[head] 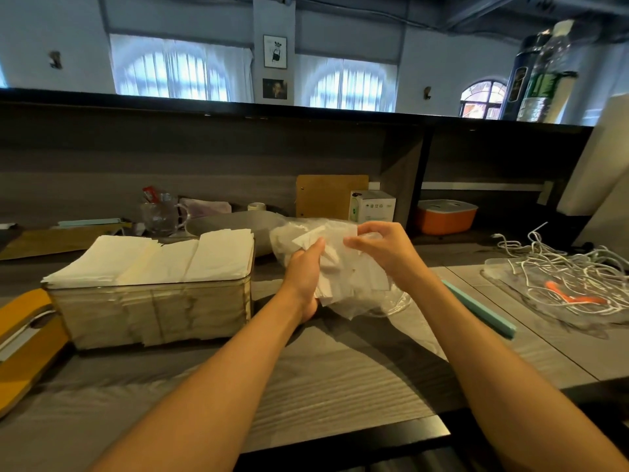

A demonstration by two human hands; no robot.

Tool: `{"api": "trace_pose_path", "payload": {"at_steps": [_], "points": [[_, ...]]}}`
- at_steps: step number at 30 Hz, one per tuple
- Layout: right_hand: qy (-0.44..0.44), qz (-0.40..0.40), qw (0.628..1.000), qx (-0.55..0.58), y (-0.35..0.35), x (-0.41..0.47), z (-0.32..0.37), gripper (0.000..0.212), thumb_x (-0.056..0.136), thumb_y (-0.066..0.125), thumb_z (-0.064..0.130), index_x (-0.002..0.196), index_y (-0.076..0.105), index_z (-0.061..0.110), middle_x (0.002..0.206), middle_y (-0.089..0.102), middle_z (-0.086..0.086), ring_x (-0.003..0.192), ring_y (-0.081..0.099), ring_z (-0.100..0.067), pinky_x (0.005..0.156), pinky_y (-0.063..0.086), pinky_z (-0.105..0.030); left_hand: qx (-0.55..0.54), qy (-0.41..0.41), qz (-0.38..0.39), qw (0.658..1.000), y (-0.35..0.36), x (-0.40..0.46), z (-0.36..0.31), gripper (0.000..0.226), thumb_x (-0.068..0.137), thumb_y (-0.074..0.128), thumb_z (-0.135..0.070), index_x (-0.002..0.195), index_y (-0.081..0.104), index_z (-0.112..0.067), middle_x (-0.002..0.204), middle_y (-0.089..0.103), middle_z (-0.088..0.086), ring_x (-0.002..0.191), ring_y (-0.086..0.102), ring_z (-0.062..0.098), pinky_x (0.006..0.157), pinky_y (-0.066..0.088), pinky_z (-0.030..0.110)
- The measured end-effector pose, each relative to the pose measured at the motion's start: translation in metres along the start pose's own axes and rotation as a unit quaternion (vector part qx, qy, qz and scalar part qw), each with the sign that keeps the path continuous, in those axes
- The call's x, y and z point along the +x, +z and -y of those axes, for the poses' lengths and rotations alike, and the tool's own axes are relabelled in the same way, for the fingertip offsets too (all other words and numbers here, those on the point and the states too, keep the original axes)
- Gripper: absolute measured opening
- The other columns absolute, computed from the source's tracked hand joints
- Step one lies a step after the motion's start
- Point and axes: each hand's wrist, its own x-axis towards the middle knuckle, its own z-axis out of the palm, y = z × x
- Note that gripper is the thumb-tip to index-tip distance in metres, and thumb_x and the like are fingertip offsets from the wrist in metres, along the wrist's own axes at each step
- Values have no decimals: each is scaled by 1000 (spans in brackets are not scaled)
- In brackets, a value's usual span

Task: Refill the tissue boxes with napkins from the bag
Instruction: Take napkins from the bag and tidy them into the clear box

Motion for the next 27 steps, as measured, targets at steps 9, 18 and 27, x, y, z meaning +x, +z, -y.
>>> {"api": "trace_pose_path", "payload": {"at_steps": [9,18,27], "points": [[-47,-1,990,135,-20,0,18,11,90,66,14,80,65,17,76,68,6,70,66,-7,68,56,-22,-132,-86,-21,987,-13,2,-5,51,105,39,-46,140,50,-10,128,63,18,97,67,31,70,58,42],[5,53,998,16,2,-3,6,2,87,72,16,88,71,16,82,70,2,75,66,-8,64,50,-19,-92,-56,74,991,-6,-5,-4,69,97,27,-67,134,60,-19,123,69,13,116,64,36,102,48,53],[48,-38,998,22,6,1,-4,8,84,76,18,88,73,13,82,70,-1,77,63,-14,68,50,-28,79,-34,59,995,0,-6,3,16,99,58,-14,114,60,-18,107,71,9,97,69,26,81,59,45]]}}
